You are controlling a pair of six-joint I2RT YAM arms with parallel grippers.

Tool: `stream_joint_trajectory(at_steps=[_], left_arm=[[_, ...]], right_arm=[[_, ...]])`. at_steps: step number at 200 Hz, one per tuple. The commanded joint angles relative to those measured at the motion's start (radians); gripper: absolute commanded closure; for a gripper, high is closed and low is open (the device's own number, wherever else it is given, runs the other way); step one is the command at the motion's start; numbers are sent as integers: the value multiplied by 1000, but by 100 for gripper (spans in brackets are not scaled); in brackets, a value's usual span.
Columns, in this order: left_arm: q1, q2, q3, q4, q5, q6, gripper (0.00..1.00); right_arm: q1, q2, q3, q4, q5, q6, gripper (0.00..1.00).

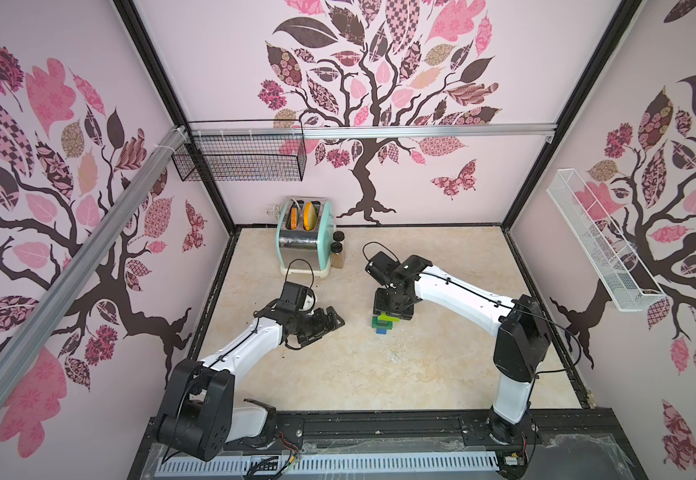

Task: Assemble the letter f with lego
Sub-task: Assemble the lego brick with the lego brick.

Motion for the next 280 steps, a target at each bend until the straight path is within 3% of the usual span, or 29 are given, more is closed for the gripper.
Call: stream_joint_trajectory(at_steps=[1, 113, 149, 183, 227, 249, 280], left_arm=[[4, 3, -11, 1, -11, 12, 5], [4, 10, -1, -1, -8, 26, 5], [4, 11, 26, -6, -1, 59, 5], [4, -3, 60, 19, 22, 97, 4], [-49, -51, 105, 44, -16, 224, 6], [-176, -110, 104, 70, -102, 398, 7], [-309, -250, -5, 229, -179, 645, 8]], right_arm=[[13, 83, -15, -58, 14, -10, 44], [24, 137, -67, -37, 43, -39, 45], [19, 120, 38, -90, 54, -93, 45], [-13, 122, 192, -143, -10, -180, 44], [-56, 106, 339, -241, -92, -298, 44], [-88, 51, 345, -266, -165, -351, 43], [-98, -32, 315, -305, -263, -422, 42]])
